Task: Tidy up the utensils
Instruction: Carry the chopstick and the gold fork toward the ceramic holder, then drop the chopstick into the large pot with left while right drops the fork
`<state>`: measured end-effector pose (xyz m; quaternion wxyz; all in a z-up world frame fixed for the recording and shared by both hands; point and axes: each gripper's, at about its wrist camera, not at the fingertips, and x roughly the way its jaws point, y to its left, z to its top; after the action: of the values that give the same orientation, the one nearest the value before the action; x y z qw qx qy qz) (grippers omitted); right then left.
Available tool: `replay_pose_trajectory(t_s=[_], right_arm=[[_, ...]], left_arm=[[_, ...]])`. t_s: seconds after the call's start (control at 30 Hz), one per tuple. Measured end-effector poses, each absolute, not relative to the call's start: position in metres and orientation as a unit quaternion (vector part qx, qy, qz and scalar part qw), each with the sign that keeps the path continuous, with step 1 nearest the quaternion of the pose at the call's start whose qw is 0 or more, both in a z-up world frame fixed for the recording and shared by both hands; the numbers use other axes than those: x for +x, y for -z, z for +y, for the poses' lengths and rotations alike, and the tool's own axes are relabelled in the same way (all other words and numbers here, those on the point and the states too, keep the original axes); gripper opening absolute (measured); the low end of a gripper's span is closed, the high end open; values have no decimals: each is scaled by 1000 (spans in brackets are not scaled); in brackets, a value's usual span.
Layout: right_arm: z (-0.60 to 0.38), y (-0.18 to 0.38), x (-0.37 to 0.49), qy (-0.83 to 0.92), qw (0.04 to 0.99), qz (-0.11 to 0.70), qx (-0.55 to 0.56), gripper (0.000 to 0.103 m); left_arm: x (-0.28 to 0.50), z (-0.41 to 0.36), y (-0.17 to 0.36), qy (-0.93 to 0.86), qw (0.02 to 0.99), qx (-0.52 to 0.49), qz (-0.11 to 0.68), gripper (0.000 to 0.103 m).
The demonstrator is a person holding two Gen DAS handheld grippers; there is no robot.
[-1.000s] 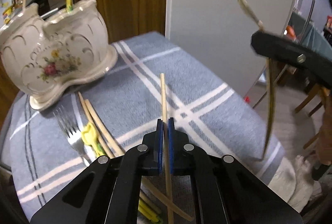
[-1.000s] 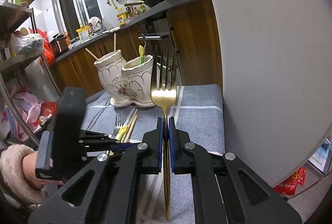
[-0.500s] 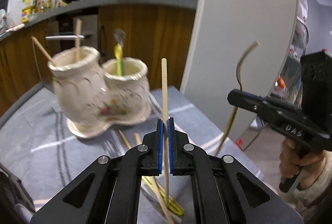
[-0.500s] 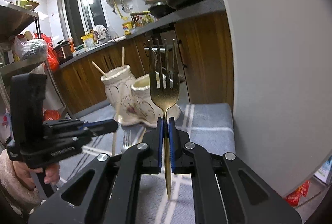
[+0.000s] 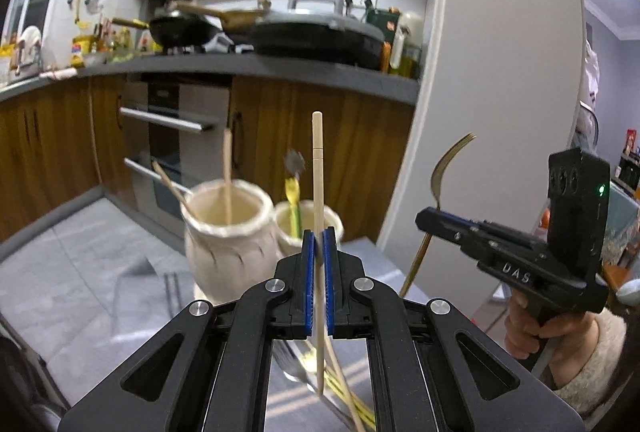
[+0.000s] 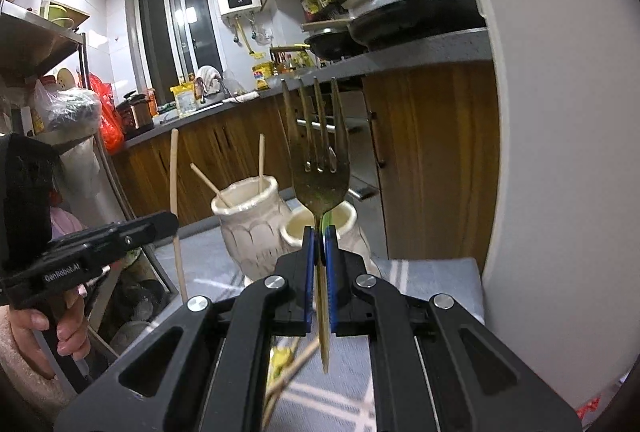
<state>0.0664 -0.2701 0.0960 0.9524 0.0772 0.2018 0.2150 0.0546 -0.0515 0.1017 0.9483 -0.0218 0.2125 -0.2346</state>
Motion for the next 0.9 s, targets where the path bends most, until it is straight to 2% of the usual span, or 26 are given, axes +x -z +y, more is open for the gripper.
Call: replay_pose_trajectory(t_s=[0.3,0.47,0.67,0.9], right_arm=[[-261,-140,110,-208,962,142,106,5],[-254,-146,128,-188,969,116,111,5],[-246,-123,146,-165,972,127,113,5],[-240,-90,159,-163,966,173,100,5]], left_arm=[[101,-31,-154,187,971,-39,142,5],[123,-27,-164,152,980,-54,116,5],[141,-29,-150,118,986,-61,104,5],[151,-33,-114,116,980,-34,156,5]])
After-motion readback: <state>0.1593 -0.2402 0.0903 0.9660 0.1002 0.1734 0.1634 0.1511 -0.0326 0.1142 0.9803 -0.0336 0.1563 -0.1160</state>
